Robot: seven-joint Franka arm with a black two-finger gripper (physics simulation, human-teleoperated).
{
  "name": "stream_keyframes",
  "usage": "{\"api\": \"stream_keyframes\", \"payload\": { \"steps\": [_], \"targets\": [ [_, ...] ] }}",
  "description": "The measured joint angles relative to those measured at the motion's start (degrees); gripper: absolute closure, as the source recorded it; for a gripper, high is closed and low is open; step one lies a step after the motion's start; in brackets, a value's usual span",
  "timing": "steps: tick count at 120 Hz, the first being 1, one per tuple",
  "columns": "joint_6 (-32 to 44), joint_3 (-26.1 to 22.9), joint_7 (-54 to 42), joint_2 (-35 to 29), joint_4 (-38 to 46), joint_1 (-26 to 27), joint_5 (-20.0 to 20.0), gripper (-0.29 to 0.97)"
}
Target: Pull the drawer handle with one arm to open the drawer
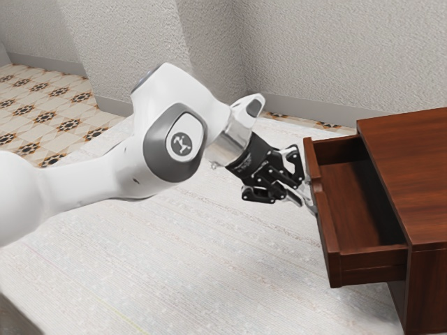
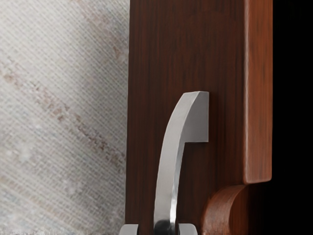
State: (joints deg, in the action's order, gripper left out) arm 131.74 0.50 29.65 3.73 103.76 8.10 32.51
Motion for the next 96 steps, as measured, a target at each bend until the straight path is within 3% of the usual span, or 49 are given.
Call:
{"api": "stream_keyframes", "payload": {
  "steps": [96],
  "targets": [
    [1.3, 1.9, -0.1, -6.2, 7.2, 0.0, 0.0, 0.67]
  ]
}}
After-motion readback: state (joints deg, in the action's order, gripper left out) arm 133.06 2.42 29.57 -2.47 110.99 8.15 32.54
